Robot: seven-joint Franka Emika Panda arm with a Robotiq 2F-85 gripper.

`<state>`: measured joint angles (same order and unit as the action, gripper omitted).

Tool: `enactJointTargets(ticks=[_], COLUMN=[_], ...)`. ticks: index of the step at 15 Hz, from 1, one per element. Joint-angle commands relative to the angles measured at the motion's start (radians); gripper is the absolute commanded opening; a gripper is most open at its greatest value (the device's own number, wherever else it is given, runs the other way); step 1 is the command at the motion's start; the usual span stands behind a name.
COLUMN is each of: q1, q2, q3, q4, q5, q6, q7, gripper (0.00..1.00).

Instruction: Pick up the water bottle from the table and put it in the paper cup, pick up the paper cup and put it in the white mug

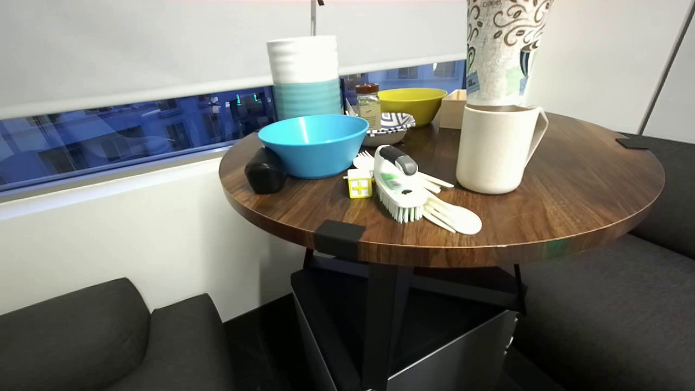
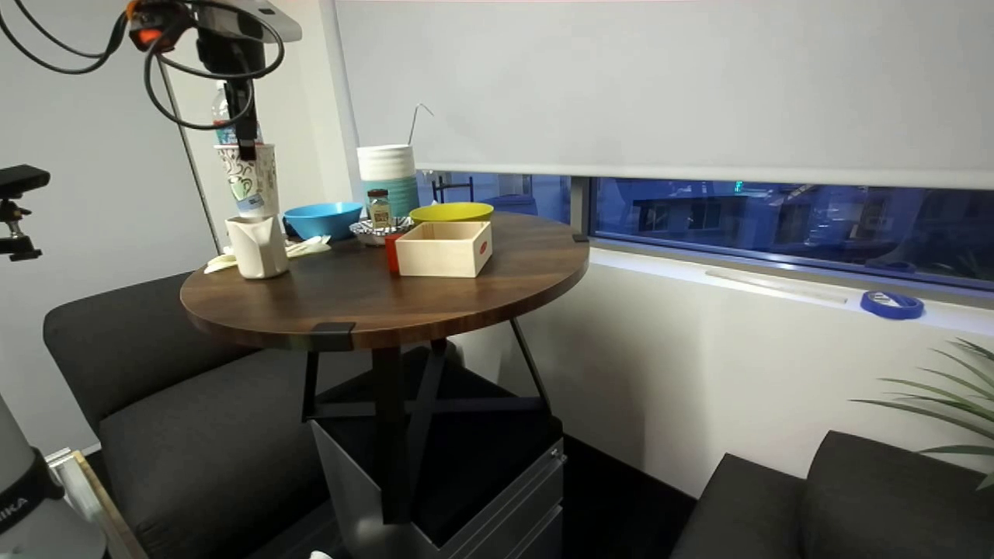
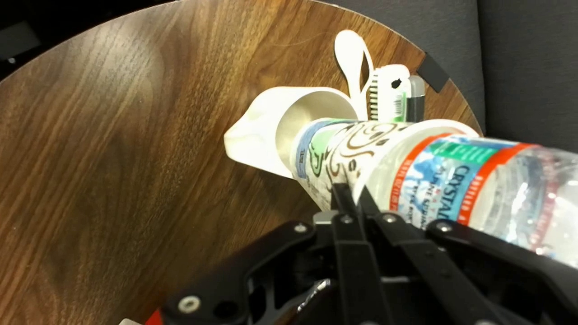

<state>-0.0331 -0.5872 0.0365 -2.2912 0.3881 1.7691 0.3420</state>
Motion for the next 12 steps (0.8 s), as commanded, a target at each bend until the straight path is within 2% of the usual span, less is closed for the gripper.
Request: enactJointTargets(ticks=[1,12], q1=[0.011,0.016], q2=[-0.037,-0.034], q3=[-0.004,-0.005], q4=[0.008,0.003], q5=[0.028,0.02], q6=[0.003,-0.037], q7=[-0.029,-0.051], gripper=[0.01,0.01])
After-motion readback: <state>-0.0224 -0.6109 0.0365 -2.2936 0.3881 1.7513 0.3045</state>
